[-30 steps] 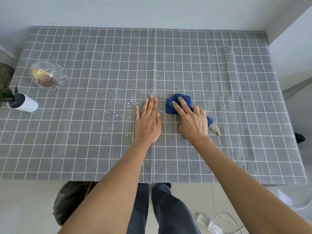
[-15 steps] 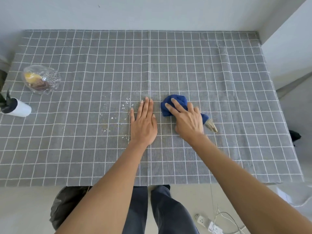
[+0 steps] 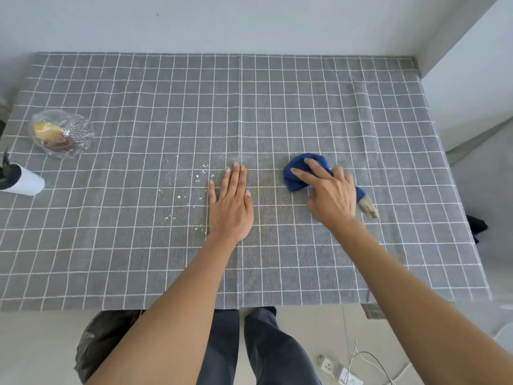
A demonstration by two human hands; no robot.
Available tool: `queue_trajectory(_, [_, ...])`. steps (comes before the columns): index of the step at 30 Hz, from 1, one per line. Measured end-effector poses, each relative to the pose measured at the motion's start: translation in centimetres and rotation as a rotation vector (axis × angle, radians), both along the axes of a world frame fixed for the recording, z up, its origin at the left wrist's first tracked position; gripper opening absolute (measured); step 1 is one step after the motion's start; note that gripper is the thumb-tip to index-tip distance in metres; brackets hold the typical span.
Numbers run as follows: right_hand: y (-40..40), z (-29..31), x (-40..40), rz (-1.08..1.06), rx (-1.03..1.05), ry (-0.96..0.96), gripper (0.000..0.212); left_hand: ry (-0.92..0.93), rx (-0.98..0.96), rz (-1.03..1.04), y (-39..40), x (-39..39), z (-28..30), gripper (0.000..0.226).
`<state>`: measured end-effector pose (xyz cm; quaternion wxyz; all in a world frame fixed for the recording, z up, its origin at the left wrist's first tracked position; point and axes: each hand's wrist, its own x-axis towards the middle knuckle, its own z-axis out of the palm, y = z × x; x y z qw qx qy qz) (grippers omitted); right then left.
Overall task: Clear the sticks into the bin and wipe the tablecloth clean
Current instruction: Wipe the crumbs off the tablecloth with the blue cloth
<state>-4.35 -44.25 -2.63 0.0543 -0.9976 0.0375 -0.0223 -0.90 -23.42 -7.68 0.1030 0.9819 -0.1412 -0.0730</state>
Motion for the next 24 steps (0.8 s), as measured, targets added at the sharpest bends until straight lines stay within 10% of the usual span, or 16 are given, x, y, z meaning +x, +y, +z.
queue_trajectory(17, [-1.0, -0.3, -1.8, -0.236, 0.013, 0.062, 0.051, 0.002, 0.015, -0.01, 0.0, 0.1, 0.0, 0.059])
queue_trajectory(24, [3.9, -0.6, -1.4, 0.009, 0.023, 0.064, 0.055, -0.001, 0.011, 0.004, -0.1, -0.1, 0.1, 0.055])
